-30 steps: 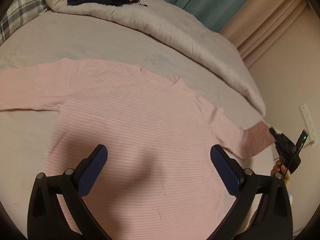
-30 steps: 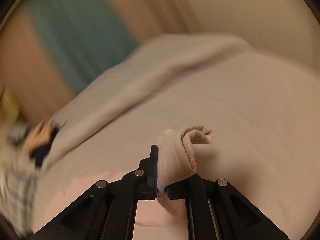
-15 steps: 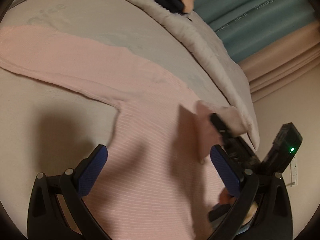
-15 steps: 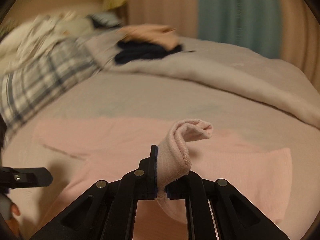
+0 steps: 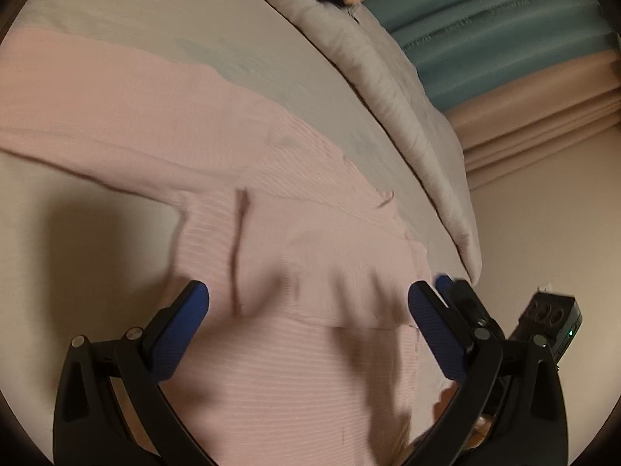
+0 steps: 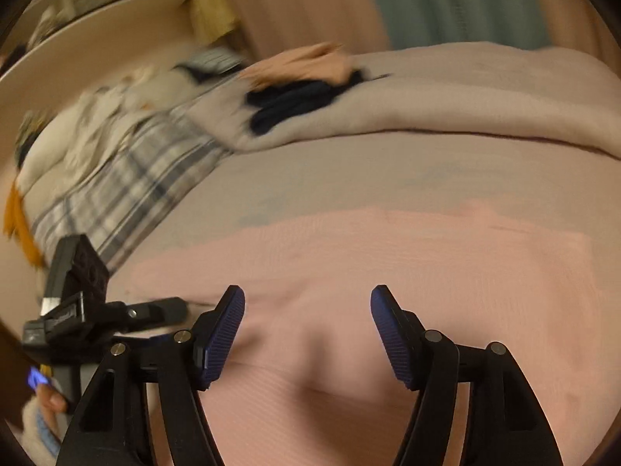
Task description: Fold small clothes
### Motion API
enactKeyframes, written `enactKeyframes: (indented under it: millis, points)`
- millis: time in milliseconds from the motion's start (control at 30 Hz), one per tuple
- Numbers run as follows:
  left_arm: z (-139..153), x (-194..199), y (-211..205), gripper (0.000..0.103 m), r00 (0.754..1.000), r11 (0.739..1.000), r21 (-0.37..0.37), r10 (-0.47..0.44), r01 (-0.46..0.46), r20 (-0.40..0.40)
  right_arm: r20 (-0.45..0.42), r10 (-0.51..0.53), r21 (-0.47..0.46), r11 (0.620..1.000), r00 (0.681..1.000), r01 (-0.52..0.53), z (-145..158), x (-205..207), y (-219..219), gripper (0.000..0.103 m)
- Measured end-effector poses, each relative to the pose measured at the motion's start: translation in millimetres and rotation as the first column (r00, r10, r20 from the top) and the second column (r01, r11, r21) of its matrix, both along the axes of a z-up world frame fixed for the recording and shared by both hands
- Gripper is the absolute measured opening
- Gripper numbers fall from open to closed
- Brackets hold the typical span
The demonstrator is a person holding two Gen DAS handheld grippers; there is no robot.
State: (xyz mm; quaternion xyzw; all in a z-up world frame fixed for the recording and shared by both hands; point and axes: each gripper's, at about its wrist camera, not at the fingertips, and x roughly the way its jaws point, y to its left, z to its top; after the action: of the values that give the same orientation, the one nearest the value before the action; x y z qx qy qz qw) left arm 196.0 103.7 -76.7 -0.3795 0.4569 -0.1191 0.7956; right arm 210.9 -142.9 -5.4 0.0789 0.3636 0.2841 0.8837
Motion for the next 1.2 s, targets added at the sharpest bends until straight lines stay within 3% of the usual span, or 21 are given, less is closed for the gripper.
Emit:
enactKeyframes:
  millis: [167,367,467,500,533,600,800,967,1067,1133,1200]
  points:
    - [-13,21,-19,0.102,0.998,0.996,0.089,-0.011,0.016,-0.055,-0.043,-0.156,-0.013,0.988,0.987,0.156,-4,-15,-69,0.068]
    - [-24,37,-22,0.097,0.997,0.998,0.057,-0.005,0.009,-0.073,-0.087,-0.241,0.028,0.969,0.967,0.244,-20,-37,-121,0.068]
    - [-23,41,-19,0.072,0.998,0.999,0.047,0.01,-0.007,-0.068,-0.101,-0.247,0.018,0.968,0.964,0.25,-26,-39,-128,0.068]
    - [-25,43,-18,0.057,0.997,0.998,0.053,0.02,-0.016,-0.081,-0.105,-0.242,0.014,0.97,0.965,0.244,-27,-38,-129,0.068]
    - [-29,45,-17,0.034,0.994,0.998,0.057,0.035,-0.029,-0.102,-0.106,-0.234,0.003,0.972,0.967,0.235,-29,-36,-127,0.068]
    - [-36,46,-13,0.006,0.989,0.997,0.066,0.06,-0.051,-0.132,-0.103,-0.22,-0.015,0.975,0.97,0.219,-33,-35,-128,0.068]
    - [-4,57,-10,0.007,0.996,0.976,0.199,0.088,-0.084,-0.011,-0.168,-0.134,0.0,0.991,0.977,0.136,-50,-16,-120,0.068]
    - [32,63,14,0.006,0.979,0.943,0.27,0.173,-0.196,0.11,-0.177,-0.131,-0.028,0.991,0.975,0.128,-56,8,-105,0.068]
    - [31,66,32,0.003,0.977,0.942,0.264,0.188,-0.208,0.1,-0.219,-0.15,-0.046,0.989,0.964,0.143,-62,12,-100,0.068]
    - [21,67,36,0.004,0.991,0.967,0.22,0.121,-0.131,0.061,-0.214,-0.125,-0.007,0.992,0.969,0.126,-60,6,-101,0.068]
    - [14,63,32,0.01,0.996,0.971,0.222,0.077,-0.083,0.033,-0.201,-0.123,-0.002,0.992,0.972,0.125,-58,-2,-103,0.068]
